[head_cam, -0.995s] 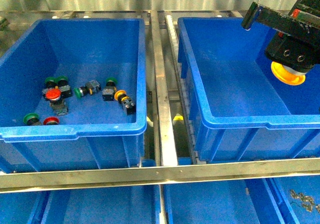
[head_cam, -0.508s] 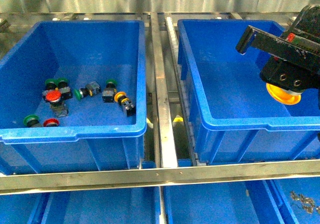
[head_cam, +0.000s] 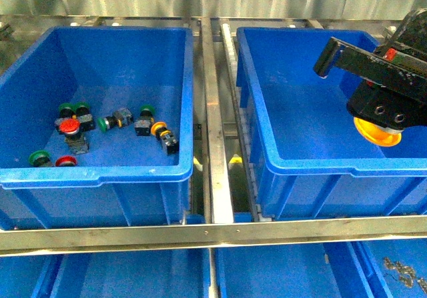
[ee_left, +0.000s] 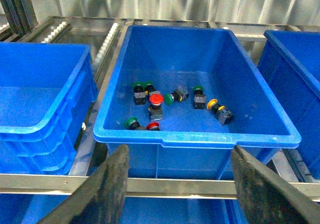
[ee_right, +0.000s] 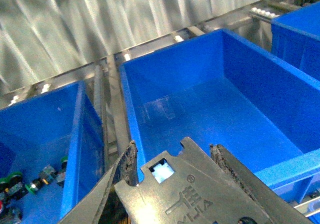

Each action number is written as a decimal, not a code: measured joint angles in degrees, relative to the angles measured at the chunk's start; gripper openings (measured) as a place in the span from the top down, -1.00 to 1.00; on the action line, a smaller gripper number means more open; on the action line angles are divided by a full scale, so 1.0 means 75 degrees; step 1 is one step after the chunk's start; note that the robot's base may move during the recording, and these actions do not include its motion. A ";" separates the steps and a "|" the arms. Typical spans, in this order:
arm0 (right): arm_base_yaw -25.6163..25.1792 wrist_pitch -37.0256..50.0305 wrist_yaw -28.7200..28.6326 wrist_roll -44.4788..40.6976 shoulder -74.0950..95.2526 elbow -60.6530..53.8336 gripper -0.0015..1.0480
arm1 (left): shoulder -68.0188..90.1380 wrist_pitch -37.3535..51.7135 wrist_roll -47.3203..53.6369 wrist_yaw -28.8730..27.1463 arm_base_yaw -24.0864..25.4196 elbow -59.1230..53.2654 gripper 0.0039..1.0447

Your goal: Pick red and yellow buttons and place in box

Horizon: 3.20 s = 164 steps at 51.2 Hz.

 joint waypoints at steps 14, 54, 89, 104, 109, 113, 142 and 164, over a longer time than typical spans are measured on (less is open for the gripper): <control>-0.0009 -0.0073 0.0058 0.0131 -0.0119 -0.0105 0.26 | 0.0000 0.0000 0.0012 0.0015 -0.0003 0.0000 -0.85; -0.0382 -0.0198 0.0189 0.0487 -0.0154 -0.0364 0.26 | -0.0003 0.0000 0.0032 0.0076 0.0000 -0.0003 -0.85; -0.3765 -0.0047 -0.2722 -0.0921 0.4607 0.4007 0.26 | -0.0003 0.0000 0.0032 0.0026 0.0000 -0.0003 -0.85; -0.4377 -0.1507 -0.3133 -0.0909 0.6577 0.6860 0.26 | -0.0003 0.0000 0.0032 0.0026 0.0000 -0.0003 -0.85; -0.4427 -0.1891 -0.3133 -0.0886 0.7012 0.7595 0.26 | -0.0003 0.0000 0.0032 0.0026 0.0000 -0.0003 -0.85; -0.4473 -0.2148 -0.3118 -0.0848 0.7399 0.8172 0.26 | -0.0003 0.0000 0.0032 0.0026 0.0000 -0.0003 -0.85; -0.4494 -0.1393 -0.2296 -0.1378 0.7766 0.8256 -0.85 | -0.0003 0.0000 0.0029 0.0026 0.0000 -0.0003 -0.85; -0.3812 -0.1938 -0.2244 -0.1387 0.3824 0.4756 -0.86 | -0.0003 0.0000 0.0032 0.0026 0.0000 -0.0003 -0.85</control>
